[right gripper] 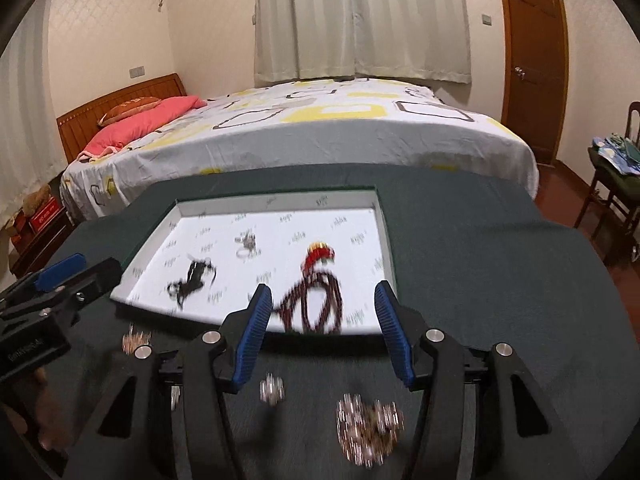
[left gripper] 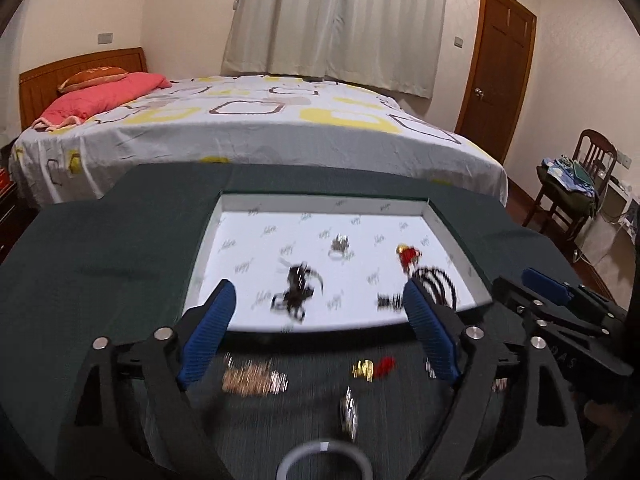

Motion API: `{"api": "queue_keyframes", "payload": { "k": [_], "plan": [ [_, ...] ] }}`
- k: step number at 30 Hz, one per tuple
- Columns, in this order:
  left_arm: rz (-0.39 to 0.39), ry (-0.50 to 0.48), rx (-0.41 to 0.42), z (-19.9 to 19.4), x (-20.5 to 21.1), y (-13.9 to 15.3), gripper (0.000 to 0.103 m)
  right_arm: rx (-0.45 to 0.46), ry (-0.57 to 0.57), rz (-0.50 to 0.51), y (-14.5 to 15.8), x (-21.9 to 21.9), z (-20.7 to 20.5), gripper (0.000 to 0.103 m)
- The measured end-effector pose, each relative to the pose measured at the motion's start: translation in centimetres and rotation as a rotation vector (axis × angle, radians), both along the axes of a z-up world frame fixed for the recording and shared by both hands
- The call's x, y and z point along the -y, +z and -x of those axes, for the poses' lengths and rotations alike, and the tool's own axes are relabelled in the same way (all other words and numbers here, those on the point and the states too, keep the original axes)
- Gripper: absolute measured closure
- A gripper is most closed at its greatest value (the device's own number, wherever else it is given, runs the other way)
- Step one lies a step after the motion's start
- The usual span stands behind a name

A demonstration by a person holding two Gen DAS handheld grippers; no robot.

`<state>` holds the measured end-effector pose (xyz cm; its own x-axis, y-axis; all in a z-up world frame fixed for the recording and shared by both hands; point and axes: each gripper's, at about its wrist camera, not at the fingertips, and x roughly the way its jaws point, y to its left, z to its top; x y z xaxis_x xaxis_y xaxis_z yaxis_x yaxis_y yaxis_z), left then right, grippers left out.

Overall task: Organize jewelry
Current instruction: 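Open both tools to drop the ring and red tassel into the tray, then grasp the white jade bangle with the left tool while the right tool approaches the pearl brooch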

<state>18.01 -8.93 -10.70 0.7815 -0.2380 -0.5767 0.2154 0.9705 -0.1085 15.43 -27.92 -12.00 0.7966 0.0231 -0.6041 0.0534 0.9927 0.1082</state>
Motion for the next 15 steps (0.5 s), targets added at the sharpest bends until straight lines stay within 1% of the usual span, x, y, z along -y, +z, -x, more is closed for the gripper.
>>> {"api": "queue_keyframes", "payload": {
  "k": [4, 8, 12, 15],
  "plan": [
    [-0.03, 0.003, 0.019, 3.1, -0.1, -1.0, 0.015, -0.011, -0.012, 0.005, -1.0, 0.1, 3.2, 0.05],
    [-0.06, -0.003, -0.008, 5.8, 0.0, -2.7, 0.014, -0.03, -0.023, 0.012, -2.6, 0.1, 5.9, 0.05],
    [-0.087, -0.002, -0.005, 8.0, 0.1, -4.3, 0.013, -0.055, -0.029, 0.009, -4.1, 0.1, 7.8, 0.05],
    [-0.096, 0.004, -0.01, 8.9, 0.1, -5.3, 0.013, -0.051, -0.032, 0.009, -4.9, -0.1, 8.9, 0.05]
  ]
}}
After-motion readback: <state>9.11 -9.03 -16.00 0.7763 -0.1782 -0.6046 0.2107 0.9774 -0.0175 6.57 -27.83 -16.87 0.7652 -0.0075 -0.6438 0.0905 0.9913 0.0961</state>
